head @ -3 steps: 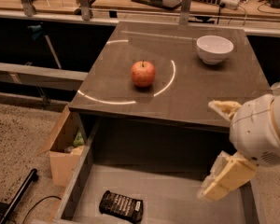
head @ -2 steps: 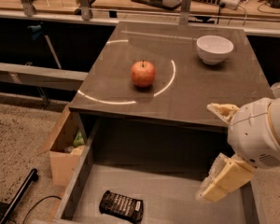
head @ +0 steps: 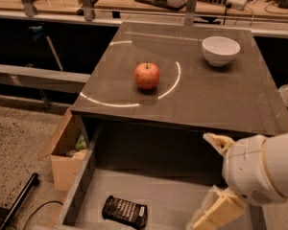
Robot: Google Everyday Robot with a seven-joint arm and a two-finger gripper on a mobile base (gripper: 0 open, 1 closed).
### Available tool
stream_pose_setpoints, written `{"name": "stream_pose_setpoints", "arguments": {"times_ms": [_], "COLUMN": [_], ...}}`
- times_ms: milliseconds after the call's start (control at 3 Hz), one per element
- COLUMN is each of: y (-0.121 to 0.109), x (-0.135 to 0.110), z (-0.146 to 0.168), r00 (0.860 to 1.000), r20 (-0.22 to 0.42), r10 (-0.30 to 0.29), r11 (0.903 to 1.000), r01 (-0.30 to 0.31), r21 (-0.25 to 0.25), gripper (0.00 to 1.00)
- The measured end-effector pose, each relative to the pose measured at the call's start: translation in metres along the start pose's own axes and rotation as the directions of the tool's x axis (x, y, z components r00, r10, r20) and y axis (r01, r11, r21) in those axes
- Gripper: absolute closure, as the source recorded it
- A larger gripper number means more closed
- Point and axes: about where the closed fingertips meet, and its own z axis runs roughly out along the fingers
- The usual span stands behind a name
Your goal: Pick rxbar chocolate from top drawer and place on counter
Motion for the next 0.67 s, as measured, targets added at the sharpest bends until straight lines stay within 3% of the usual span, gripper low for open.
{"name": "stream_pose_setpoints", "arguments": {"times_ms": [333,667], "y": [0.035,0.060], "x": [0.015,0.020], "z": [0.047,0.095], "r00": [0.995,0.988], "r20": [0.031,0.055], "r10": [0.091,0.145], "r11": [0.9941,0.9850], "r01": [-0.088,-0.139], "r21": [-0.063,-0.102], "gripper": [0.00,0.00]}}
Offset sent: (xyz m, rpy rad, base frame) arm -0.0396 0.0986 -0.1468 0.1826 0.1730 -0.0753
